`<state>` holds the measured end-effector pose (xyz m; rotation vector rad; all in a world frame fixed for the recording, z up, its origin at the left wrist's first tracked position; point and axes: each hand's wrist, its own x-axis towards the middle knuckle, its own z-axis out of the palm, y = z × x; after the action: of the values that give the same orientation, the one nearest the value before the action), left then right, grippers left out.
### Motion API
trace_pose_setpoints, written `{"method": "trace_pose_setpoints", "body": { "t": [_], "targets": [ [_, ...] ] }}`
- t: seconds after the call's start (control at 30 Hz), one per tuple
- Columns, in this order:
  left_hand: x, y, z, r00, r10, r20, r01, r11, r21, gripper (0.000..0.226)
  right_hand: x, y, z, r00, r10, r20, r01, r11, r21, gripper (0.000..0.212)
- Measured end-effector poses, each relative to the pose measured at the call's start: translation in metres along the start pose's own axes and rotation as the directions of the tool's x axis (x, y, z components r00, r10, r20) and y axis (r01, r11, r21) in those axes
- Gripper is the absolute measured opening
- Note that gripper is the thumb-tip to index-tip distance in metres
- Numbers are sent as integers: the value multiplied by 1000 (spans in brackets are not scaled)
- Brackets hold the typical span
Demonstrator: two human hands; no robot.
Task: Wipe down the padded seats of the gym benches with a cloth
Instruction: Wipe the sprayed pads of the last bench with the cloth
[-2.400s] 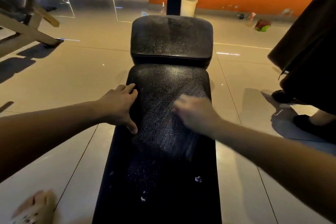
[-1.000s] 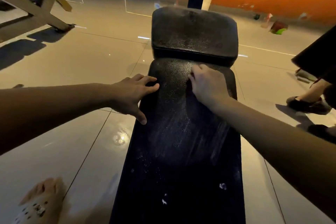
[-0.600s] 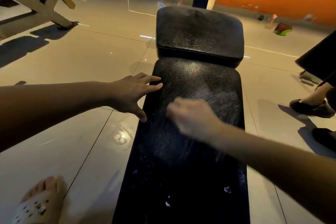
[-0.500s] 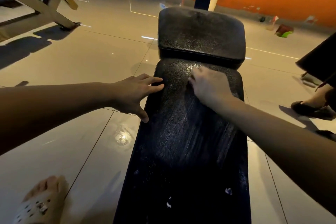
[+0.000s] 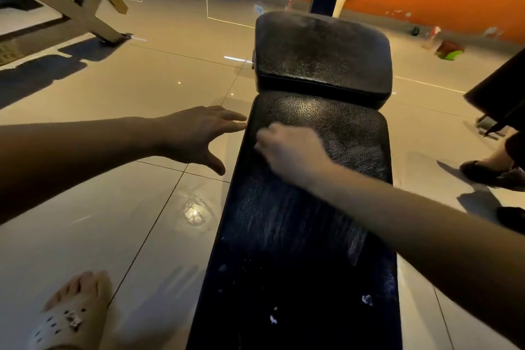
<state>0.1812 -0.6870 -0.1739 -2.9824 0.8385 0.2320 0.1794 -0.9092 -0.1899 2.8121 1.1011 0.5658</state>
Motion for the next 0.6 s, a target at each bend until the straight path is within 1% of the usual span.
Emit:
{"method": "trace_pose_setpoints", "body": {
  "t": [0.03, 0.07, 0.1, 0.13, 0.2, 0.23, 0.27, 0.3, 0.33, 0.37, 0.4, 0.43, 0.5, 0.53, 0.57, 0.6],
  "targets": [
    [-2, 1, -1, 1000, -14, -1, 14, 1000, -28, 101, 13, 17, 0, 994, 105, -26, -106, 994, -39, 26],
    [-4, 1, -1, 1000, -30, 1, 30, 998, -55, 99, 20, 26, 0, 982, 181, -56, -184, 981, -63, 26],
    [-5, 1, -1, 999, -44, 5, 45, 996, -82, 97, 22, 24, 1, 974, 206, -93, -212, 975, -66, 25],
    [-6, 2, -1, 998, -56, 6, 56, 993, -103, 94, 18, 14, 3, 975, 197, -102, -203, 978, -50, 24],
    [-5, 0, 0, 997, -73, -12, 71, 991, -114, 88, -1, -24, 8, 996, 85, -20, -84, 995, 51, 23],
    [-5, -1, 0, 997, -73, -18, 71, 991, -111, 84, -15, -48, 8, 999, -10, 32, 6, 994, 110, 21],
    [-4, -2, 0, 997, -72, -20, 69, 991, -114, 81, -31, -69, 7, 986, -144, 86, 127, 976, 179, 20],
    [-3, -2, -1, 997, -69, -23, 65, 990, -123, 78, -47, -86, 4, 946, -287, 154, 251, 943, 217, 20],
    [-2, -1, -1, 997, -68, -26, 64, 989, -135, 76, -60, -94, 2, 896, -389, 214, 335, 909, 247, 21],
    [-1, 0, -1, 997, -69, -26, 65, 988, -143, 77, -65, -91, 0, 869, -433, 242, 370, 891, 264, 23],
    [1, 2, -2, 997, -68, -25, 63, 988, -144, 78, -64, -80, 1, 889, -414, 193, 363, 897, 251, 23],
    [4, 4, -2, 998, -62, -26, 58, 988, -144, 81, -58, -63, 2, 929, -344, 138, 309, 924, 224, 21],
    [7, 9, -3, 998, -52, -22, 48, 987, -150, 88, -35, -12, 3, 993, -118, 4, 118, 991, 71, 15],
    [8, 12, -4, 999, -47, -10, 45, 987, -153, 93, -23, 20, 1, 1000, 10, -27, -11, 1000, -24, 19],
    [9, 13, -4, 999, -42, 6, 43, 988, -149, 98, -15, 48, -3, 991, 125, -47, -128, 988, -82, 23],
    [9, 15, -4, 999, -41, 27, 45, 989, -140, 103, -12, 68, -5, 974, 210, -84, -219, 970, -102, 24]
  ]
}}
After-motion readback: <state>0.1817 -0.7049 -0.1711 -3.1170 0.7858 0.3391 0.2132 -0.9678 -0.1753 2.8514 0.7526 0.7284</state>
